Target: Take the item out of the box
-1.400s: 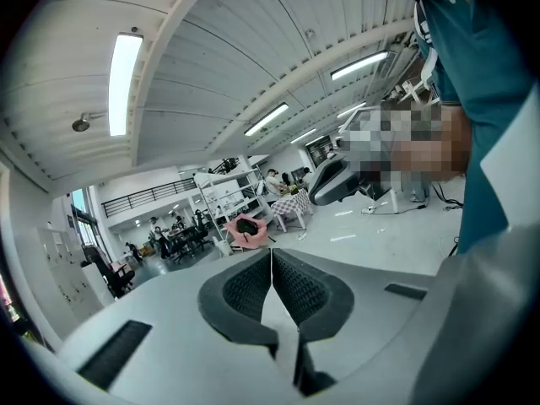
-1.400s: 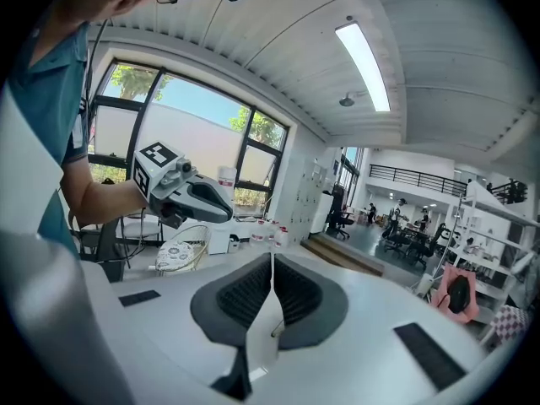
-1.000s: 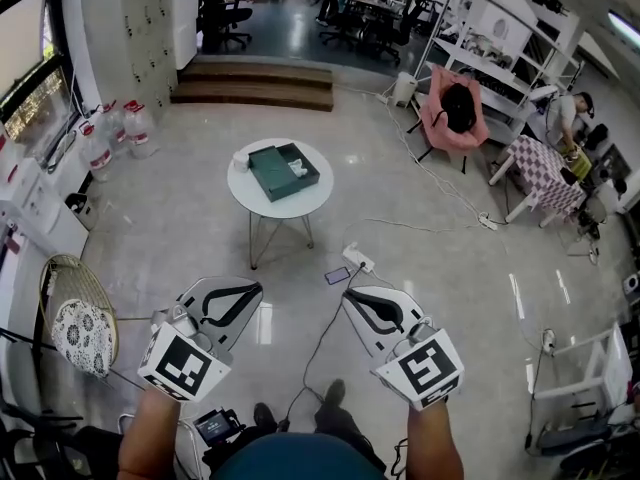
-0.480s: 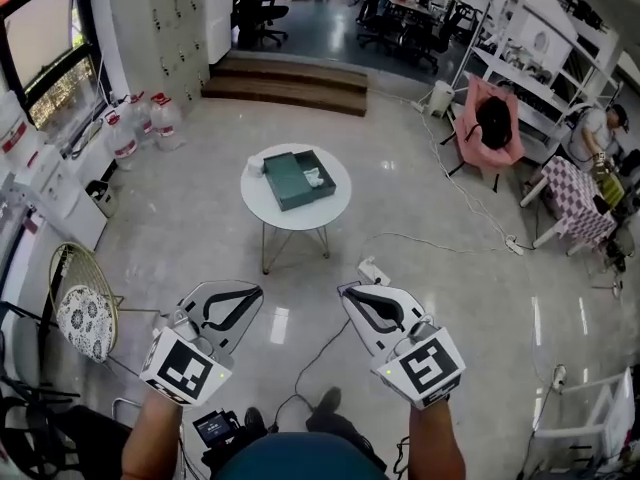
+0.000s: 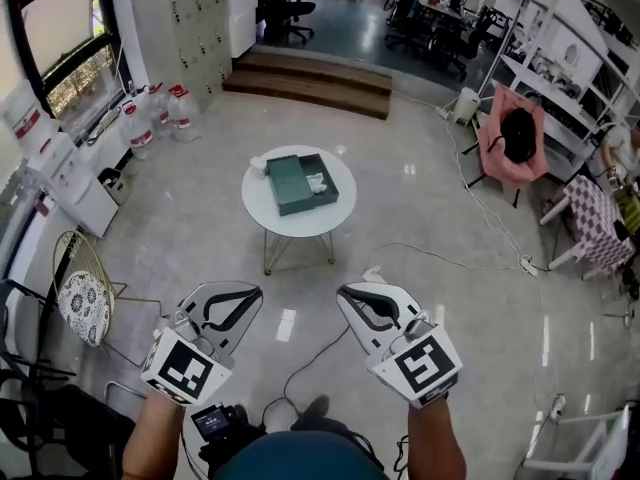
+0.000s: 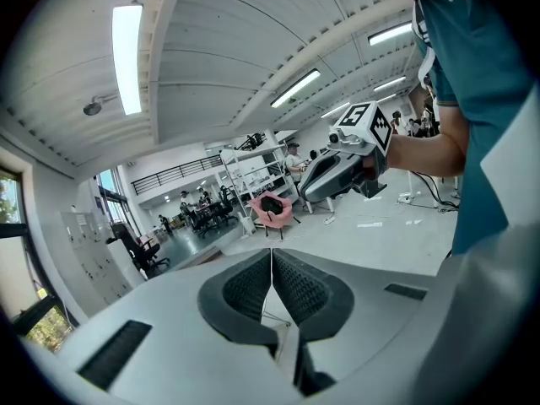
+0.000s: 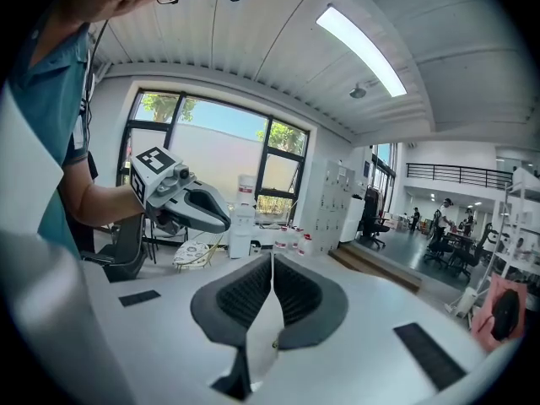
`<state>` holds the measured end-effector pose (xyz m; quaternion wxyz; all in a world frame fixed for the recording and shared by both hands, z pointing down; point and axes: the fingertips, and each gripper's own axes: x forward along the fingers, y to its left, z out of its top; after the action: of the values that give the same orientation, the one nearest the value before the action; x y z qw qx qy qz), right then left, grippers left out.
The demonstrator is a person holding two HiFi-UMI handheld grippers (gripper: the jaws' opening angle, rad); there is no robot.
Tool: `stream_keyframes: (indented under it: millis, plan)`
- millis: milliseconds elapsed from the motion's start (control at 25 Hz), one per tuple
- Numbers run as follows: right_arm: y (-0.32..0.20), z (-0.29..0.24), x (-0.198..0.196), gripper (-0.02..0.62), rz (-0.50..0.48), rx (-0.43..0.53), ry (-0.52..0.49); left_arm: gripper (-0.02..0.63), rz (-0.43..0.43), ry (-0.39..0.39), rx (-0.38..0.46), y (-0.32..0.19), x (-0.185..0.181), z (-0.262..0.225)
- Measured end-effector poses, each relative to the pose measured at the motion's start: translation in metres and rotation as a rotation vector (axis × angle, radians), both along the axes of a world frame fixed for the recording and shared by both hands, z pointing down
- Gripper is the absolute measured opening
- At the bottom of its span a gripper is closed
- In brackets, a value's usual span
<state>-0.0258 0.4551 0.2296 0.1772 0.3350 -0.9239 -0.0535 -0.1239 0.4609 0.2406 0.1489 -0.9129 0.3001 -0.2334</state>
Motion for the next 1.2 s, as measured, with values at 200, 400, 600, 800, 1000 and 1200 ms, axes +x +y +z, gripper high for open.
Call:
stream_keyframes:
  millis: [200,400,600,800,1000,1200]
  plan:
    - [-0.021,0.008,0.038,0.040,-0.010,-0.003,-0.008,0.021,0.004,-0.018,0.009,-0.020,0.046,0.005]
    - [-0.049,0.023,0.071,0.040,0.010,-0.022,-0.010,0.021,0.027,-0.031,-0.013,-0.052,0.079,0.020]
    - [-0.099,0.042,0.087,0.040,0.064,-0.042,-0.005,0.021,0.071,-0.013,-0.015,-0.112,0.092,0.036]
    - [-0.158,0.043,0.072,0.040,0.156,-0.050,0.009,0.021,0.154,-0.003,-0.034,-0.183,0.076,0.041]
    - [-0.214,0.032,0.047,0.040,0.237,-0.051,0.015,0.021,0.236,0.012,-0.024,-0.248,0.055,0.028]
    - [-0.275,0.032,0.002,0.040,0.301,-0.051,0.016,0.021,0.294,0.010,-0.025,-0.315,0.010,0.030]
